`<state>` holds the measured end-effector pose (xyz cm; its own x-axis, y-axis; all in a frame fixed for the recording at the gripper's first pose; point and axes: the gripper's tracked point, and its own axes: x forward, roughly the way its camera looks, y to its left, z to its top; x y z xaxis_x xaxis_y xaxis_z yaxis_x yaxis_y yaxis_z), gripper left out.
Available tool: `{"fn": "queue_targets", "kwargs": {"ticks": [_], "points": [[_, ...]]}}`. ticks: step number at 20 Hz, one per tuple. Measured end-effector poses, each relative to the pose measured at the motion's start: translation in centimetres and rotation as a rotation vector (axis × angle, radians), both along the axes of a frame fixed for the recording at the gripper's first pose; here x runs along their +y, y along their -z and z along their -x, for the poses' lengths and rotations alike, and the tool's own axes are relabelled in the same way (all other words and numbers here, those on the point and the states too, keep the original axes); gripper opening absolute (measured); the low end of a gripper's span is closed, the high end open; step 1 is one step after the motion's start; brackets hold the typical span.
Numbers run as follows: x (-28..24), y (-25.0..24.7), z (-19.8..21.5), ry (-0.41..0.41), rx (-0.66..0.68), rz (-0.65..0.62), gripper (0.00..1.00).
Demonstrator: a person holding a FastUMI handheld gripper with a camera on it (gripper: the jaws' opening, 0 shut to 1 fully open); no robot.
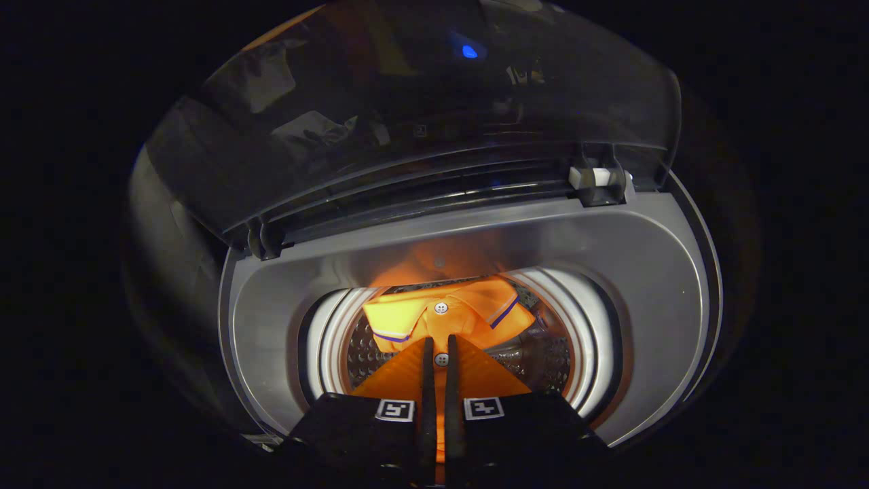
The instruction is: Put the clothes into the washing machine and then close the washing machine lid.
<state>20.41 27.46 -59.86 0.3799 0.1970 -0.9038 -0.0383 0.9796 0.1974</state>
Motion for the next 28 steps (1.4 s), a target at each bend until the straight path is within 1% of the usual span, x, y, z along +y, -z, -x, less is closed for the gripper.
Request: {"fn": "queue_targets", "kwargs": {"ticks": [1, 2, 3, 6, 9, 12, 17, 23, 28], "points": [[-0.2, 0.3, 0.1, 0.003, 0.0, 0.005, 0.13], [0.0, 0.0, -0.1, 0.011, -0.023, -0.01, 0.16], [-0.4, -0.4, -0.2, 0.024, -0.038, -0.001, 0.28], [-0.5, -0.3, 0.6, 0.01, -0.011, 0.021, 0.63], [-0.8, -1.5, 0.7, 0.009, -0.045, 0.028, 0.98], [-0.8, -2.4, 0.8, -0.009, -0.059, 0.043, 0.99], [-1.2, -4.3, 1.2, -0.013, -0.092, 0.061, 0.99], [-1.6, -11.3, 1.4, -0.005, -0.207, 0.042, 0.99], [-1.5, -17.4, 1.1, -0.027, -0.296, 0.029, 0.99]]}}
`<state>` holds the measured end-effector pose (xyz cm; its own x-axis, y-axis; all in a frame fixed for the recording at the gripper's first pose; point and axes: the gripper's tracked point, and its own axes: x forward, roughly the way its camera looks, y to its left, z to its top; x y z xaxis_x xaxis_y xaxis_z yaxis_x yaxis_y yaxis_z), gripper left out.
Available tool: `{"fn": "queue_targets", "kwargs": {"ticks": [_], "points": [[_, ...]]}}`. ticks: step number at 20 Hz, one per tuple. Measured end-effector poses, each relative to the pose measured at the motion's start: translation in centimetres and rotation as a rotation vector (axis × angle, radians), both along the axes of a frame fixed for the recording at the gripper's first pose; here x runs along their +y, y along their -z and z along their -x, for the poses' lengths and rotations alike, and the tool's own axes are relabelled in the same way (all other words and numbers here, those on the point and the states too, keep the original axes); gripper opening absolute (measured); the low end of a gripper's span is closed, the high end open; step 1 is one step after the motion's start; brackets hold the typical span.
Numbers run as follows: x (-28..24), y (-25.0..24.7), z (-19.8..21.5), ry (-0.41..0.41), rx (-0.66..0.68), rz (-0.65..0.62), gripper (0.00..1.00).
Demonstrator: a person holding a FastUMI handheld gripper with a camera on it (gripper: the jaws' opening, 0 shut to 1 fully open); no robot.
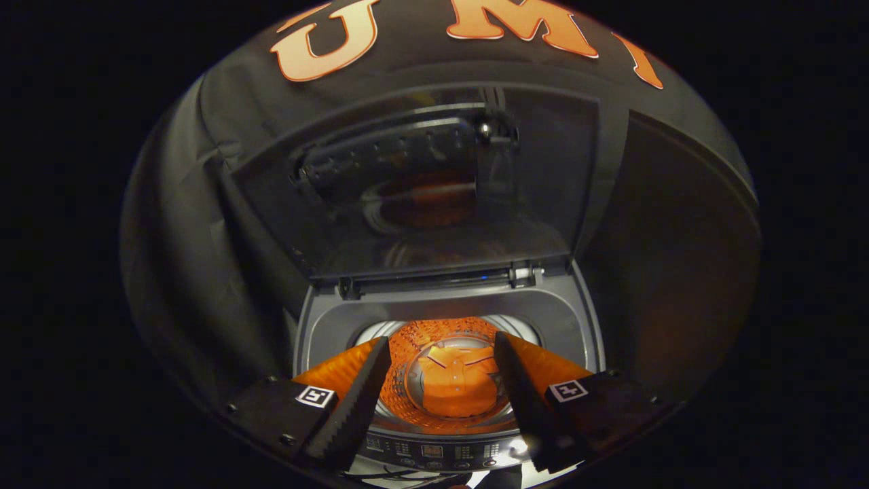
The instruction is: Put the clothes into the washing machine and then close the washing machine lid.
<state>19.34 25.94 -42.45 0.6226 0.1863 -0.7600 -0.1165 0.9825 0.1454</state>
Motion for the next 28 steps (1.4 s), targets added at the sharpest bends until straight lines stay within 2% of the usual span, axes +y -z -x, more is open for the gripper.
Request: {"fn": "queue_targets", "kwargs": {"ticks": [8, 14, 20, 28], "points": [[0.9, -9.4, -3.8, -0.025, -0.154, -0.017, 0.99], [2.1, -14.4, -8.4, -0.024, -0.25, -0.037, 0.98], [2.6, -16.3, -12.6, -0.021, -0.295, -0.011, 0.98], [3.4, -13.9, -16.5, -0.008, -0.273, 0.035, 0.99]]}}
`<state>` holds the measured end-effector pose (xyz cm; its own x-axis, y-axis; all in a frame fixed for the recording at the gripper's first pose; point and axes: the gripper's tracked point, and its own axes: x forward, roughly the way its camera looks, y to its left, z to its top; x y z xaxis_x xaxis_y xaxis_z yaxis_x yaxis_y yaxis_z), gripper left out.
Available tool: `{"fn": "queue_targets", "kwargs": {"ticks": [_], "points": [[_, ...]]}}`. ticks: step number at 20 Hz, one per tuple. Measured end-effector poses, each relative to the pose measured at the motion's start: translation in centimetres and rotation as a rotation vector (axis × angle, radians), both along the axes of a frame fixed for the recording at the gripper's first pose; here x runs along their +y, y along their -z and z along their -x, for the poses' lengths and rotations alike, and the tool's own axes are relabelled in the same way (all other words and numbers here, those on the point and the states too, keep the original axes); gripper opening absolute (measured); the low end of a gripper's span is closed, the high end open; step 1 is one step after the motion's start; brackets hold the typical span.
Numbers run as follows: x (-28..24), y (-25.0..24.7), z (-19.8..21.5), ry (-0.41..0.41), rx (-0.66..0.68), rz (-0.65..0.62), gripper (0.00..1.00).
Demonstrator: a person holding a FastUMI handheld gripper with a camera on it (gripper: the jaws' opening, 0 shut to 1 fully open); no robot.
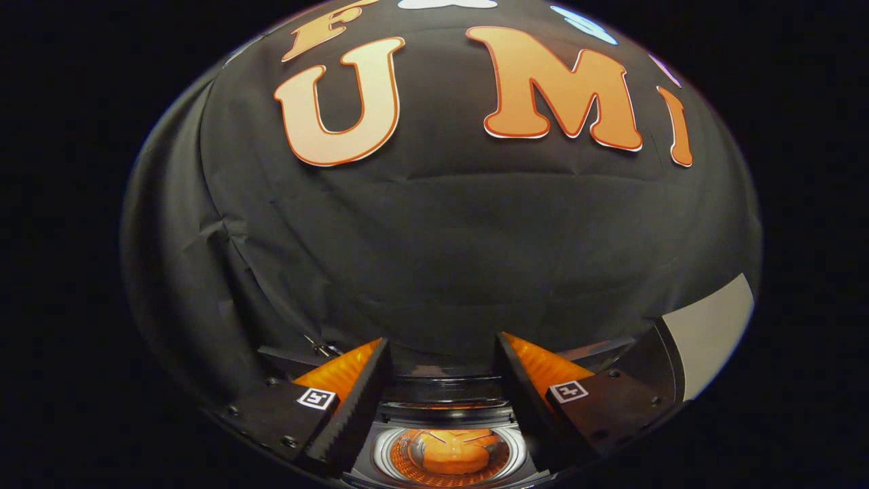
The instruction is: Put the clothes into the washing machine and then close the washing machine lid.
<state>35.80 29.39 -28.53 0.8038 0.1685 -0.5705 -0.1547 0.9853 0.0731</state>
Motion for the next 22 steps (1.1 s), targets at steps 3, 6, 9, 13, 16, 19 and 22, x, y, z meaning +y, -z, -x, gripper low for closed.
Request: {"fn": "queue_targets", "kwargs": {"ticks": [3, 6, 9, 13, 16, 19, 22], "points": [[0.0, 0.0, 0.4, -0.004, -0.017, 0.024, 0.99], [-0.2, 0.0, 1.5, 0.001, -0.017, 0.017, 0.99], [-0.3, -0.1, 2.8, -0.007, -0.023, 0.028, 0.99], [-0.6, -0.1, 4.3, -0.012, -0.046, 0.026, 0.99], [-0.7, -0.2, 5.5, -0.018, -0.058, 0.032, 0.99], [-0.9, 0.1, 6.7, -0.021, -0.064, 0.03, 0.99], [-0.9, 0.0, 7.3, -0.031, -0.088, 0.03, 0.99]]}}
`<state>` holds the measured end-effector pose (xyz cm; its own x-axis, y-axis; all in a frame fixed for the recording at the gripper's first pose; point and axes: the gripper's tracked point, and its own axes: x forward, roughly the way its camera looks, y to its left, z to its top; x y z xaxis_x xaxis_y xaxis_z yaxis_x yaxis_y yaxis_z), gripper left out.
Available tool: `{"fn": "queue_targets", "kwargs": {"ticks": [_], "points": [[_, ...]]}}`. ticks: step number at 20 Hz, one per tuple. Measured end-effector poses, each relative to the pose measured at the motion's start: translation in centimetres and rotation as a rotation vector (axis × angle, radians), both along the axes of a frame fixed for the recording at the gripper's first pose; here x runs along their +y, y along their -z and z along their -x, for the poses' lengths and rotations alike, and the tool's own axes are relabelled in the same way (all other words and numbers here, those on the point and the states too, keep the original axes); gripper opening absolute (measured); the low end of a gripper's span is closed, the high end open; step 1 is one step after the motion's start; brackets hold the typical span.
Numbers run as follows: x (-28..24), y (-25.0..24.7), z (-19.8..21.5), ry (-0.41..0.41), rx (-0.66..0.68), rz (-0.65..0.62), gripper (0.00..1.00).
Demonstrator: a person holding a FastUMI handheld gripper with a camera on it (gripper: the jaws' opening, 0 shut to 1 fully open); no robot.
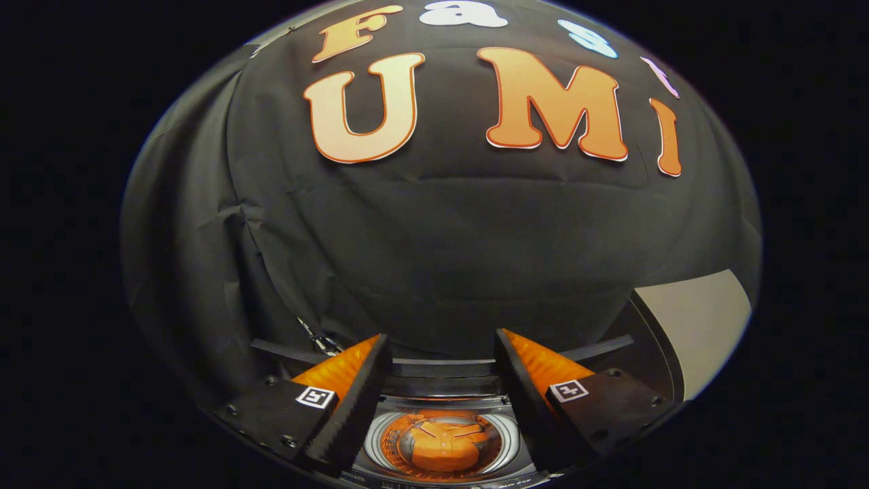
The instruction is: Put the clothes into the washing machine and then close the washing machine lid.
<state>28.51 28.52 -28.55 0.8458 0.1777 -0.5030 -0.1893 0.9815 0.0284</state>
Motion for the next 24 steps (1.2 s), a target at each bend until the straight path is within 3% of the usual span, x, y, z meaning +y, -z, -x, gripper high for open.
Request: {"fn": "queue_targets", "kwargs": {"ticks": [16, 22, 24], "points": [[-0.3, 1.8, 5.2, -0.017, -0.099, -0.016, 0.99], [-0.4, 3.5, 6.5, -0.011, -0.078, -0.022, 0.99], [-1.0, 7.1, 7.1, 0.006, 0.03, -0.022, 0.99]]}}
